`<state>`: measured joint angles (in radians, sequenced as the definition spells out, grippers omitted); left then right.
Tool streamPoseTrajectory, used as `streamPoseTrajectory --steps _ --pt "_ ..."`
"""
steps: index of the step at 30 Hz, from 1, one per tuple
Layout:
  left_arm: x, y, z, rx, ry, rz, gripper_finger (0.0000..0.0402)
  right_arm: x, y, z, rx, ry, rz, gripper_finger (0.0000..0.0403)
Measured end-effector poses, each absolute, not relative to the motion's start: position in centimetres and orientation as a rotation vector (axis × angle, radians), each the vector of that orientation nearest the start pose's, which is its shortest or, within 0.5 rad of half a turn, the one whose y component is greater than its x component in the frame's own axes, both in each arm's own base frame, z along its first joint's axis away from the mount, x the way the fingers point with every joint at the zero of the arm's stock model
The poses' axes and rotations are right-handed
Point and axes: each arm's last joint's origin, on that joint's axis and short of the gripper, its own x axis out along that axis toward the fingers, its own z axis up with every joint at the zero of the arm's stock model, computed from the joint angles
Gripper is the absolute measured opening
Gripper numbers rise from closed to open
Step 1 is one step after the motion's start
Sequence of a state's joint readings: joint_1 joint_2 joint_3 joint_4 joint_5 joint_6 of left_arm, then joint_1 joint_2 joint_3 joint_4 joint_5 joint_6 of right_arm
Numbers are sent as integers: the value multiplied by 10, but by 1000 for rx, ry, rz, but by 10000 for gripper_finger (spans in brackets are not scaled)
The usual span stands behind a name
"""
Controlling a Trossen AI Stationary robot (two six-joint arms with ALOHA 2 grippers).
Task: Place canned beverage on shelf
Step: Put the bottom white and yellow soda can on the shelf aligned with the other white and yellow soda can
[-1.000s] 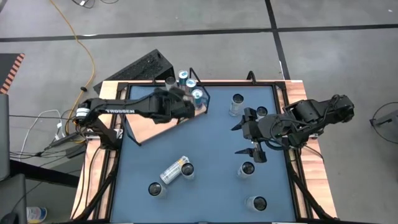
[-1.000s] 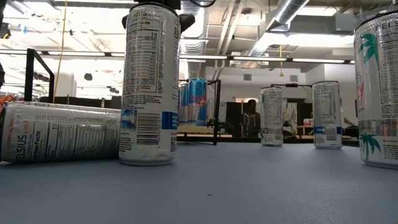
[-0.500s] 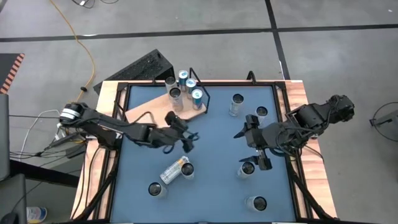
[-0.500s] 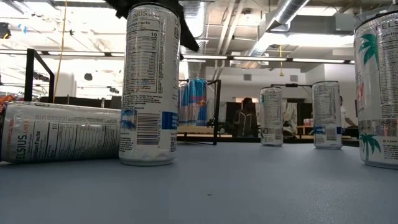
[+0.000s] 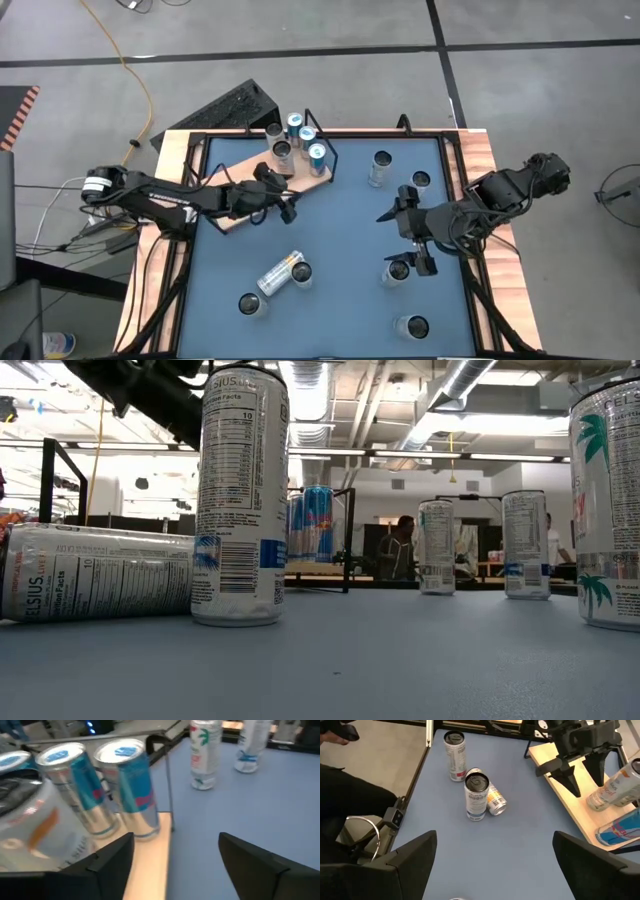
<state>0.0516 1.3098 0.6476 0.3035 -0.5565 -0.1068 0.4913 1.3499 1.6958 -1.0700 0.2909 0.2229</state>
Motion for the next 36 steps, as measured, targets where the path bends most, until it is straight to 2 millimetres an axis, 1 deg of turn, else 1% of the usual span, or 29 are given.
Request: streamPoseTrajectory --steps 4,8,11,13,17,36 --pt "266 39 222 3 337 658 220 219 108 437 -57 686 114 383" --pt "265 47 221 -11 349 637 168 219 108 437 -57 686 114 383" --pt "263 53 220 -16 355 652 142 219 108 437 -57 686 113 383" --pt "263 57 220 -17 355 675 131 219 108 437 -58 687 114 383" --pt "261 63 220 -24 354 698 125 219 108 437 -58 689 113 383" --pt "258 78 222 -41 332 752 124 219 108 437 -55 686 113 383"
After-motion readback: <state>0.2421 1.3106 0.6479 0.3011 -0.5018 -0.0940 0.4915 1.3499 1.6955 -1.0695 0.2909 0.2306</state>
